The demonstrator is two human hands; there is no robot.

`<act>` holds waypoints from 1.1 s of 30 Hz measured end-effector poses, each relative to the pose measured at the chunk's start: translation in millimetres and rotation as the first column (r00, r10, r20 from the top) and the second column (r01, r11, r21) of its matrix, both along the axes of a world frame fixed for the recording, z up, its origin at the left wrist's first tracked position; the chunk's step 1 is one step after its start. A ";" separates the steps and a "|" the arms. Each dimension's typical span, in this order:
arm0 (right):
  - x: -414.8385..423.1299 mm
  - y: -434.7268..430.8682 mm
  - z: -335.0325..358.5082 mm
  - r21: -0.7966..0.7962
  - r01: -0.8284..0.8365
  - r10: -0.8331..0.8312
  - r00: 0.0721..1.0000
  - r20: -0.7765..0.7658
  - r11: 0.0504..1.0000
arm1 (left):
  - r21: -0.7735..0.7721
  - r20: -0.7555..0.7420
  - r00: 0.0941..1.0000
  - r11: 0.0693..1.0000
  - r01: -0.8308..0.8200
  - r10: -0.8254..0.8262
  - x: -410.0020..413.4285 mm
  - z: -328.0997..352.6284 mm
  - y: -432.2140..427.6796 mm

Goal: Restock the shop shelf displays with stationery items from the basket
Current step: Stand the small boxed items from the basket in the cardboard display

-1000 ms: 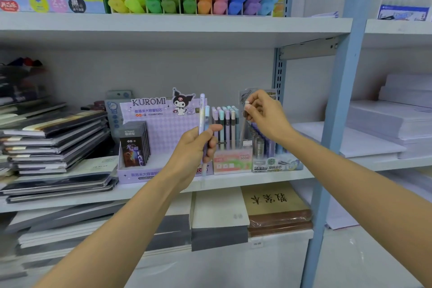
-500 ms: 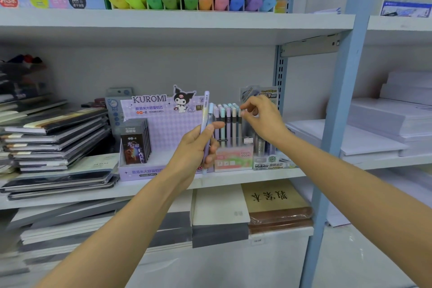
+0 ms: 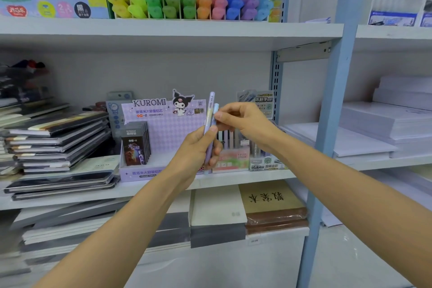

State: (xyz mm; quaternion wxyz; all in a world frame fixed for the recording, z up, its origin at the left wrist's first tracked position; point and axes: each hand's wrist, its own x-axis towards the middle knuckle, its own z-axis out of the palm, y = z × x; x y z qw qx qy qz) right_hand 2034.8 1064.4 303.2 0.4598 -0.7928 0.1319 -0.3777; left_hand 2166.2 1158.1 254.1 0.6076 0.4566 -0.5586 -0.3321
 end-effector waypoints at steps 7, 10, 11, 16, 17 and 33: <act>-4.4 -8.6 19.8 0.038 0.199 -0.201 0.929 0.312 0.979 | 0.057 -0.038 0.980 0.979 -0.193 0.196 9.8 4.0 9.4; -8.9 -19.5 23.2 0.003 0.304 -0.284 0.886 0.366 0.953 | 0.090 -0.042 0.969 0.967 -0.239 0.243 16.5 2.1 11.4; -9.0 -22.7 21.7 -0.023 0.331 -0.302 0.887 0.350 0.944 | 0.105 -0.049 0.967 0.964 -0.243 0.249 17.9 2.4 11.8; -1.0 -30.4 1.0 -0.146 0.393 -0.367 0.914 0.172 0.908 | 0.100 -0.085 0.962 0.963 -0.251 0.260 21.2 4.6 11.2; 1.4 -30.4 -3.6 -0.159 0.387 -0.366 0.919 0.144 0.908 | 0.093 -0.080 0.961 0.962 -0.258 0.265 21.3 4.2 11.3; 26.6 -35.7 -18.9 -0.427 0.325 -0.362 0.932 -0.004 0.844 | 0.056 -0.050 0.969 0.969 -0.239 0.242 31.0 -3.8 15.1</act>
